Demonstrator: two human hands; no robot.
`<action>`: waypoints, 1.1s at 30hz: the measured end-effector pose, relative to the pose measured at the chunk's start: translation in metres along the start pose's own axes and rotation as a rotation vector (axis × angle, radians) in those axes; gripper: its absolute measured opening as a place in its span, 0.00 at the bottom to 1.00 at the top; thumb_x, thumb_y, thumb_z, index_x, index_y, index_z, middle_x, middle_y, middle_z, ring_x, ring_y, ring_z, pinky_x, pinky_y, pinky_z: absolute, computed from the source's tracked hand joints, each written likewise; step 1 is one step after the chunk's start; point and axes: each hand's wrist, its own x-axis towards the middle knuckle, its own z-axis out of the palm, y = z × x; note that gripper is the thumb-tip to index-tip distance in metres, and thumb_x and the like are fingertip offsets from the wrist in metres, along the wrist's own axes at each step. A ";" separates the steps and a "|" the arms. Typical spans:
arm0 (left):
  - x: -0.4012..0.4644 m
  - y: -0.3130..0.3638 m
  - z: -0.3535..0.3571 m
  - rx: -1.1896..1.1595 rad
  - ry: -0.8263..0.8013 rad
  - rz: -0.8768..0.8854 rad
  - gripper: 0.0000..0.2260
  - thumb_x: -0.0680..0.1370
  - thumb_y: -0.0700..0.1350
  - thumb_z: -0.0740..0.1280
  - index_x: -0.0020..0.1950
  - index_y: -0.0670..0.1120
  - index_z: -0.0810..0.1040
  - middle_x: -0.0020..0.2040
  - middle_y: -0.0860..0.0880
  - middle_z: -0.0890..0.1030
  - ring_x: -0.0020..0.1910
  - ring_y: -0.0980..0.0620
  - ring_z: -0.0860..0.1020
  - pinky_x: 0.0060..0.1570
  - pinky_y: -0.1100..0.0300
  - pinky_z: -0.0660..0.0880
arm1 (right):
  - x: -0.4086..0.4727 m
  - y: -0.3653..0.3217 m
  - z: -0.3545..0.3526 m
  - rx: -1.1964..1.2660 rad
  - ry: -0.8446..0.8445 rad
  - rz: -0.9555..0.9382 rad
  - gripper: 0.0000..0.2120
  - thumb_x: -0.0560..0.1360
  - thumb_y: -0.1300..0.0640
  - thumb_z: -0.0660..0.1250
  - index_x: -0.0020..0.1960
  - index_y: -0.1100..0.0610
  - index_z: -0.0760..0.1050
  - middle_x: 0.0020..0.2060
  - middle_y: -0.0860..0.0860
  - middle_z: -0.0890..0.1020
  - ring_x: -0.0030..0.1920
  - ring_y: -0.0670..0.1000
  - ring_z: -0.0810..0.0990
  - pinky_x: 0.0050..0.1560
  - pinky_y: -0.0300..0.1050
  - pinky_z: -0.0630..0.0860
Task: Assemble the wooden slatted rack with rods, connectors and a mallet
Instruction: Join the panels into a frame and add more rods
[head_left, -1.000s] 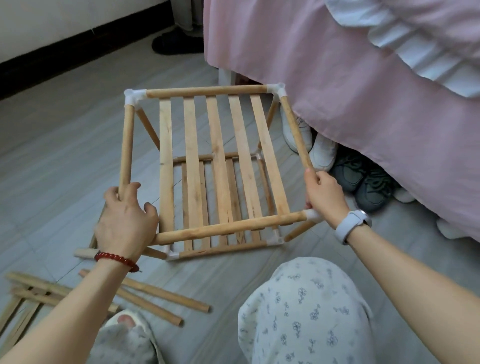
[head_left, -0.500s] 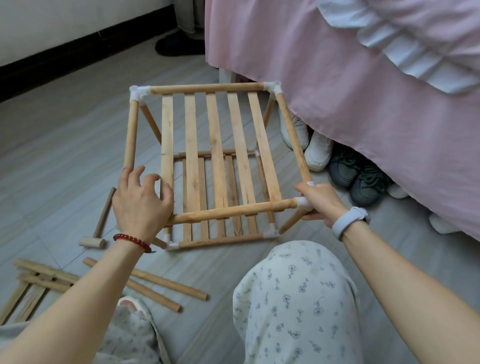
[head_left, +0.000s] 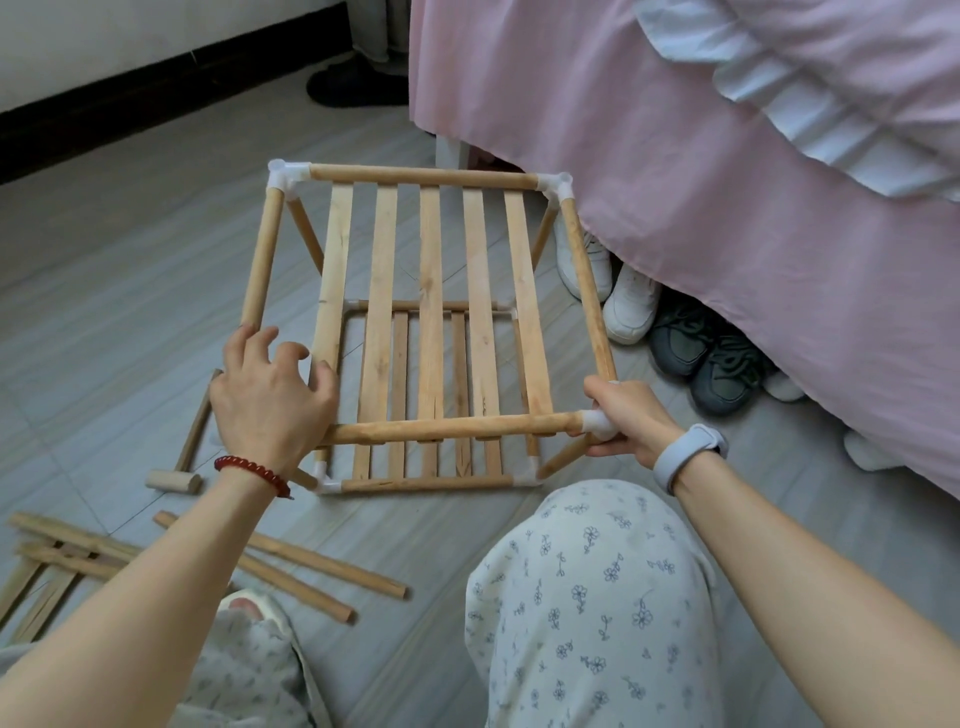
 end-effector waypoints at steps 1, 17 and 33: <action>0.000 0.001 0.001 0.005 -0.003 0.001 0.15 0.77 0.49 0.63 0.55 0.41 0.80 0.65 0.41 0.74 0.72 0.44 0.61 0.58 0.39 0.68 | -0.001 0.000 0.000 -0.008 0.002 0.000 0.05 0.75 0.57 0.59 0.42 0.57 0.69 0.36 0.56 0.82 0.38 0.52 0.85 0.44 0.55 0.82; -0.016 0.048 0.018 0.136 -0.075 0.854 0.24 0.78 0.62 0.52 0.66 0.51 0.74 0.70 0.44 0.70 0.73 0.42 0.63 0.69 0.35 0.57 | 0.009 0.001 -0.002 0.044 0.071 -0.038 0.10 0.76 0.54 0.60 0.50 0.61 0.72 0.38 0.60 0.84 0.40 0.52 0.85 0.43 0.57 0.82; 0.013 0.082 0.041 0.074 -0.112 0.718 0.19 0.79 0.59 0.53 0.50 0.48 0.78 0.65 0.42 0.75 0.66 0.38 0.71 0.60 0.38 0.71 | 0.062 0.021 0.006 -0.300 0.183 -0.376 0.14 0.80 0.52 0.58 0.61 0.59 0.72 0.51 0.56 0.79 0.52 0.55 0.77 0.48 0.44 0.71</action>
